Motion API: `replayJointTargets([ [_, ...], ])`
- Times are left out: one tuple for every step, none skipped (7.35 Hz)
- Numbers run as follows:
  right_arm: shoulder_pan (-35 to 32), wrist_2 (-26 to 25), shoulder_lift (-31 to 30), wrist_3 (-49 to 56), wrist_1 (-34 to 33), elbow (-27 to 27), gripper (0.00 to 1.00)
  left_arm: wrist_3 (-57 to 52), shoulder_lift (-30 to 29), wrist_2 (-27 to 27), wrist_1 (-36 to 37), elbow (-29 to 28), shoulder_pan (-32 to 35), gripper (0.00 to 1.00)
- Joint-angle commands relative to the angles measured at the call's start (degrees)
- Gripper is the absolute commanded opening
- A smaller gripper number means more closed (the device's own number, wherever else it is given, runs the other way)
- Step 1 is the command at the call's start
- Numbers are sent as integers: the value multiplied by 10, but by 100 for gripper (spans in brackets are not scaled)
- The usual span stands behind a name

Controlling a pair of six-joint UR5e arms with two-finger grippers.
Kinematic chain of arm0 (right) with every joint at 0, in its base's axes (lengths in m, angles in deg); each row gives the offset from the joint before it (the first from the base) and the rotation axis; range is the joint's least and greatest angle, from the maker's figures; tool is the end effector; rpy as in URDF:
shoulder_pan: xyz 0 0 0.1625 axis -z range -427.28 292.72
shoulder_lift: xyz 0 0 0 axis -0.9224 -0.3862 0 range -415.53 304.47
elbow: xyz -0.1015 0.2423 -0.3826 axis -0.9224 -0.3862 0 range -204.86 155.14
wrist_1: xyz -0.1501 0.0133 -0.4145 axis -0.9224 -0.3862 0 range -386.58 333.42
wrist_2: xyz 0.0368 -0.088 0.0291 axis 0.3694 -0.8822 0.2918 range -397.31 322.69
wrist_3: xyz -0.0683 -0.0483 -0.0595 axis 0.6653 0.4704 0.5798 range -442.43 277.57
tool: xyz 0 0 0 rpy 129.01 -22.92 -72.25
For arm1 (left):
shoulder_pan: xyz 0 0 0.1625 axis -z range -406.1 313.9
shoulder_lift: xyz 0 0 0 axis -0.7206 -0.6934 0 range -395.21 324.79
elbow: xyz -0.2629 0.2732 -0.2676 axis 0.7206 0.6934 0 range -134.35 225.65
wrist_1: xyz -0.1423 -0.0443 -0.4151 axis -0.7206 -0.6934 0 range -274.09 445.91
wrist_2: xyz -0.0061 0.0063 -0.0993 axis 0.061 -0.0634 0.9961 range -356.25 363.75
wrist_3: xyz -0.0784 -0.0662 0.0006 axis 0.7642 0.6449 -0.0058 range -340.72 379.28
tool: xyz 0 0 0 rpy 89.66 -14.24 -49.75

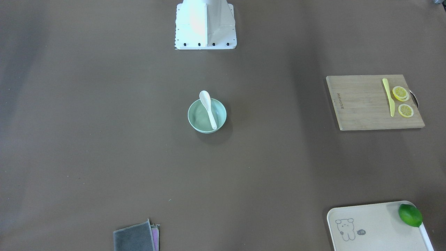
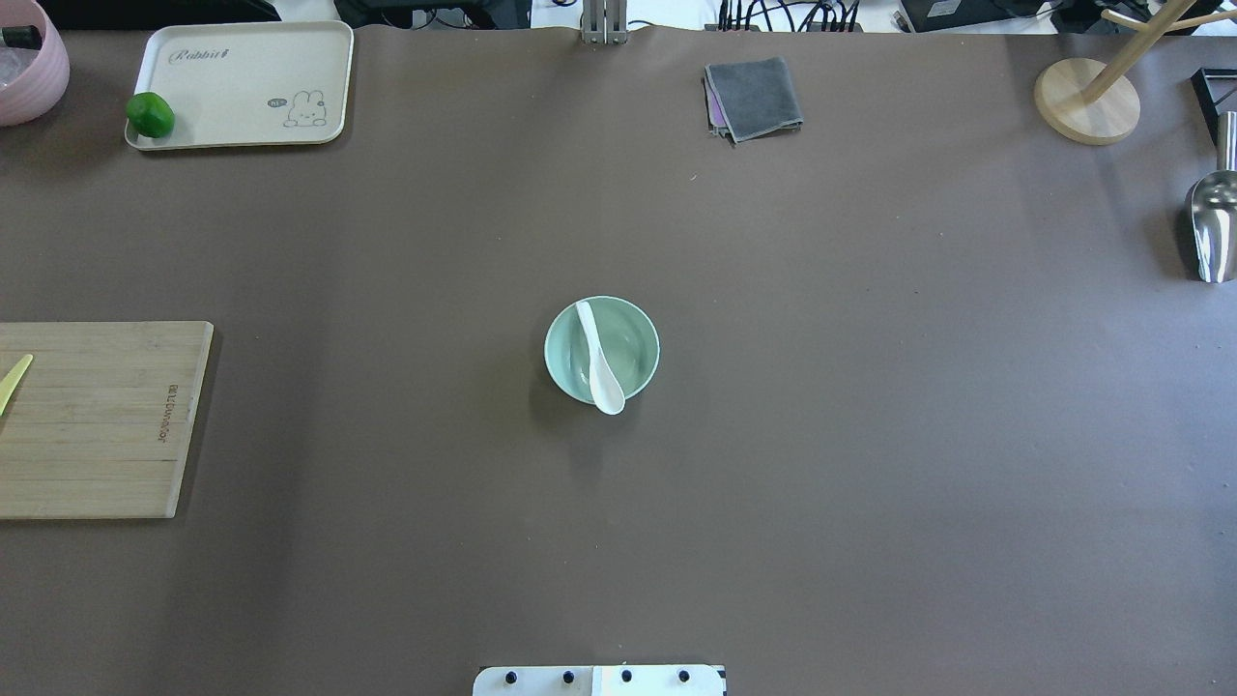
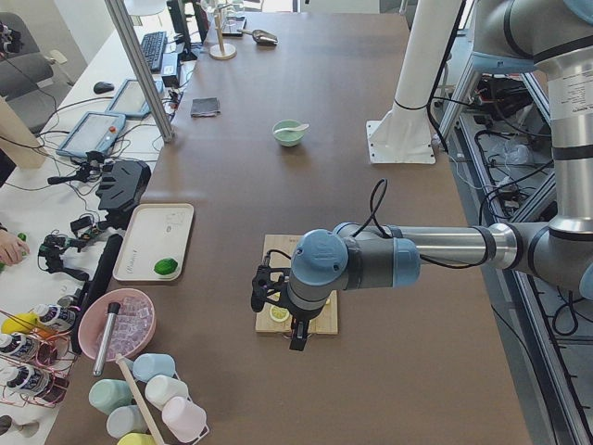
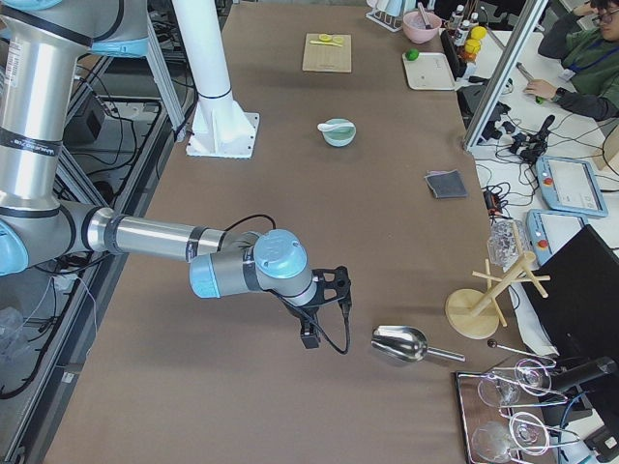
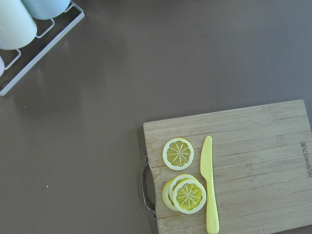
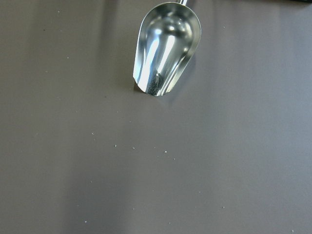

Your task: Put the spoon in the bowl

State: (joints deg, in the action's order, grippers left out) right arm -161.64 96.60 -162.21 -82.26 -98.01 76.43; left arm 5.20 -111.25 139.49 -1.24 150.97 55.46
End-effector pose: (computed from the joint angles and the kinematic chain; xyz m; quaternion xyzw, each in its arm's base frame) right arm 0.0924 -0.3934 0.6959 0.1210 -0.3670 -0.0093 0.9223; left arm -0.1400 -0.3859 0.6771 0.0745 0.3816 0.0152 0.9212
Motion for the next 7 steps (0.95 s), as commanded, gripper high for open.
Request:
replayJointTargets([
  [-25, 6, 7, -22, -11, 7, 100, -1, 0, -27, 0, 6, 0, 98],
  [-28, 5, 24, -31, -84, 37, 100, -1, 0, -27, -2, 4, 0, 98],
  [-19, -1, 39, -24, -173, 79, 100, -1, 0, -27, -2, 3, 0, 98],
  [-8, -4, 27, -12, -220, 120, 100, -1, 0, -27, -2, 1, 0, 98],
  [-4, -62, -4, 76, -217, 119, 100, -1, 0, -27, -2, 0, 0, 98],
  [-4, -90, -12, 119, -219, 117, 100, -1, 0, -27, -2, 0, 0, 98],
  [-5, -87, -14, 119, -222, 104, 100, -1, 0, -27, -2, 0, 0, 98],
])
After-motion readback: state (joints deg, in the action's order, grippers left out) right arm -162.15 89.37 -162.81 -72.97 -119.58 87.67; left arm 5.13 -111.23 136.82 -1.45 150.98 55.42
